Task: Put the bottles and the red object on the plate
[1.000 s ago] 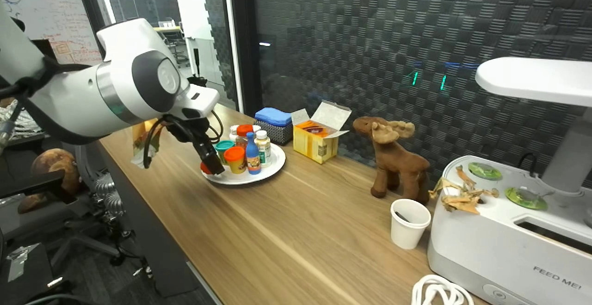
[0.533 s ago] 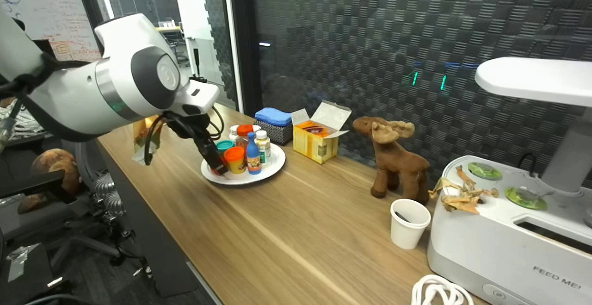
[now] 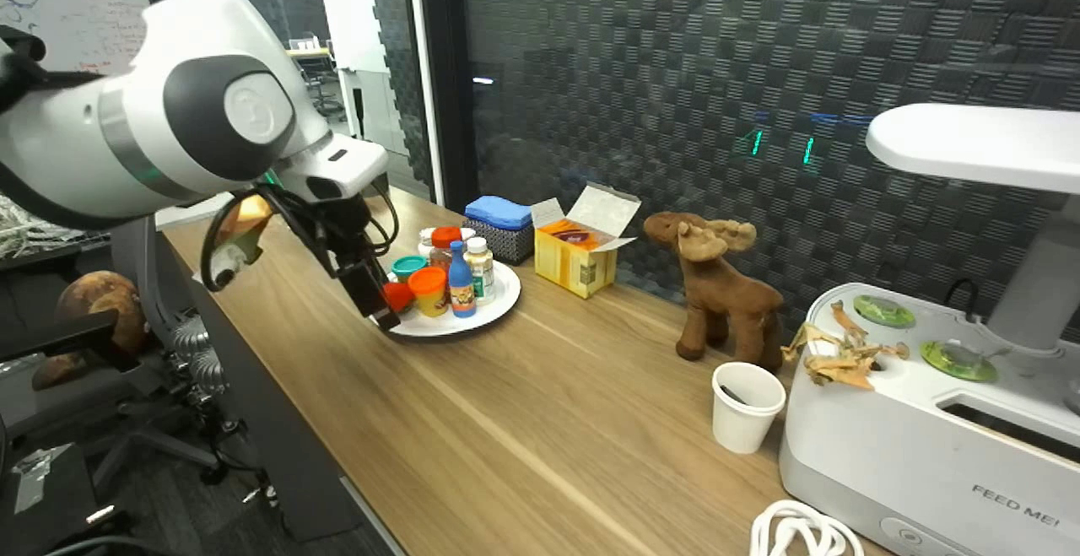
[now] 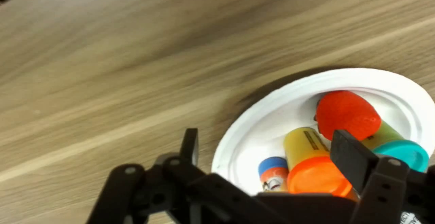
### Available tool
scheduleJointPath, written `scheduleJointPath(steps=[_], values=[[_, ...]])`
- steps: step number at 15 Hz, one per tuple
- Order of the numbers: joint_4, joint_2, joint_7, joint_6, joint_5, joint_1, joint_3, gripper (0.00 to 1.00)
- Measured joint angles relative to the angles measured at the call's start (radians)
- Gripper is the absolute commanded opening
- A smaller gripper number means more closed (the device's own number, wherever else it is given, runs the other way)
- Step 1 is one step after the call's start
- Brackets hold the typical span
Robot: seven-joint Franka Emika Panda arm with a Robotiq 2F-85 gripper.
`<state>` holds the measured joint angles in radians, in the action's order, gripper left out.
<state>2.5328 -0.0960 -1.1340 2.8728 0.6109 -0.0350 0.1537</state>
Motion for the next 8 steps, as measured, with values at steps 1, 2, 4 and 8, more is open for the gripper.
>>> scheduleJointPath(steps=[1, 2, 4, 8], values=[[0.011, 0.047, 0.036, -0.077, -0.049, 0.0, 0.015, 1.0], [0.016, 0.099, 0.075, -0.162, -0.095, -0.01, 0.018, 1.0], [0.017, 0.195, 0.186, -0.338, -0.205, -0.037, 0.018, 1.0], [-0.004, 0.356, 0.458, -0.67, -0.386, -0.072, 0.018, 1.0]])
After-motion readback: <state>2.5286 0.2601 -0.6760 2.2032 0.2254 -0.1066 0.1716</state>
